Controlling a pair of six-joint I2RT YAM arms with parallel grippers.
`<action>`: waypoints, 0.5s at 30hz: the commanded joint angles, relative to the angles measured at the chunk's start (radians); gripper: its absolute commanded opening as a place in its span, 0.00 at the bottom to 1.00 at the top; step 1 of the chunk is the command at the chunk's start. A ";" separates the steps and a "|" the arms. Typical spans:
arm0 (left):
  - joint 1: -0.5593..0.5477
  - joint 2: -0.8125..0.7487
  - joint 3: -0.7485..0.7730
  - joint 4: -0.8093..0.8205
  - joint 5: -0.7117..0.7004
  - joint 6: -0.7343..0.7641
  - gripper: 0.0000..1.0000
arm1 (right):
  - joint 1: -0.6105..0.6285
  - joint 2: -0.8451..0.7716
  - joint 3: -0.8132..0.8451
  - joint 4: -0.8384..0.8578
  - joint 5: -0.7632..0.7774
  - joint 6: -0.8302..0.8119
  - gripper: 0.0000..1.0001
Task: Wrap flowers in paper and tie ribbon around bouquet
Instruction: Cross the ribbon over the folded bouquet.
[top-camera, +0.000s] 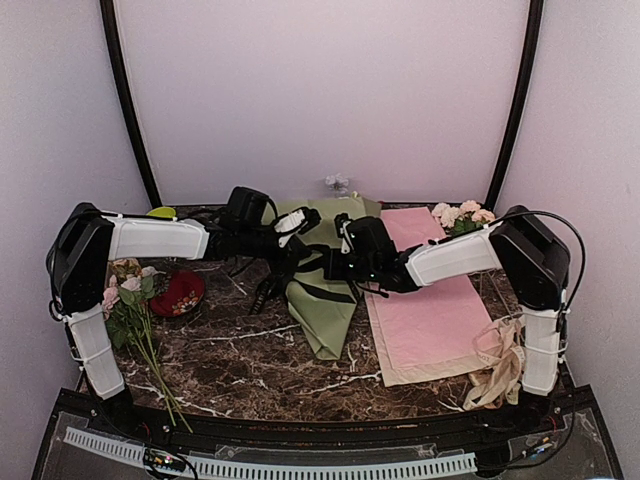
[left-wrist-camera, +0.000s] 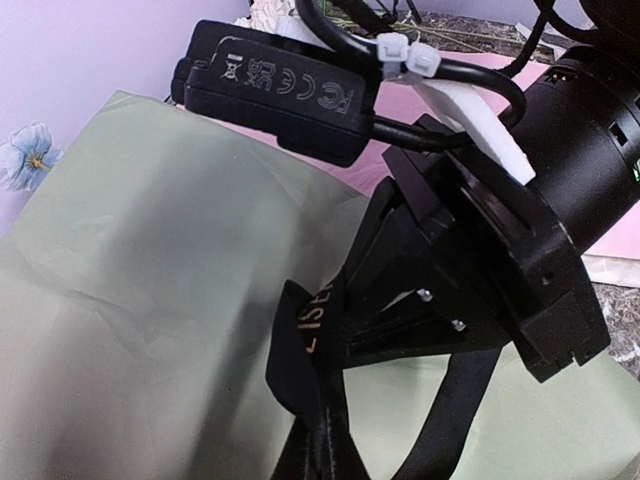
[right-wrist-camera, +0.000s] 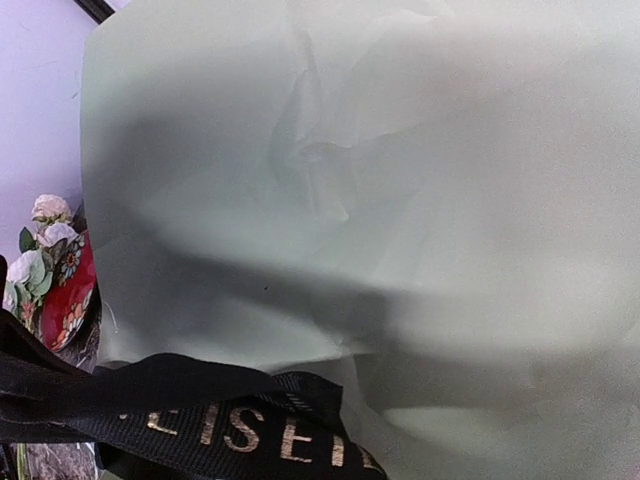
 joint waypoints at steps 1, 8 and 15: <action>0.006 -0.005 -0.012 0.018 -0.019 -0.011 0.00 | -0.002 -0.027 -0.015 0.051 -0.035 -0.031 0.00; 0.006 -0.004 -0.015 0.028 -0.082 -0.001 0.00 | -0.021 -0.128 -0.005 -0.159 -0.383 -0.201 0.00; 0.005 -0.004 -0.020 0.027 -0.085 0.008 0.00 | -0.051 -0.196 -0.013 -0.399 -0.774 -0.324 0.00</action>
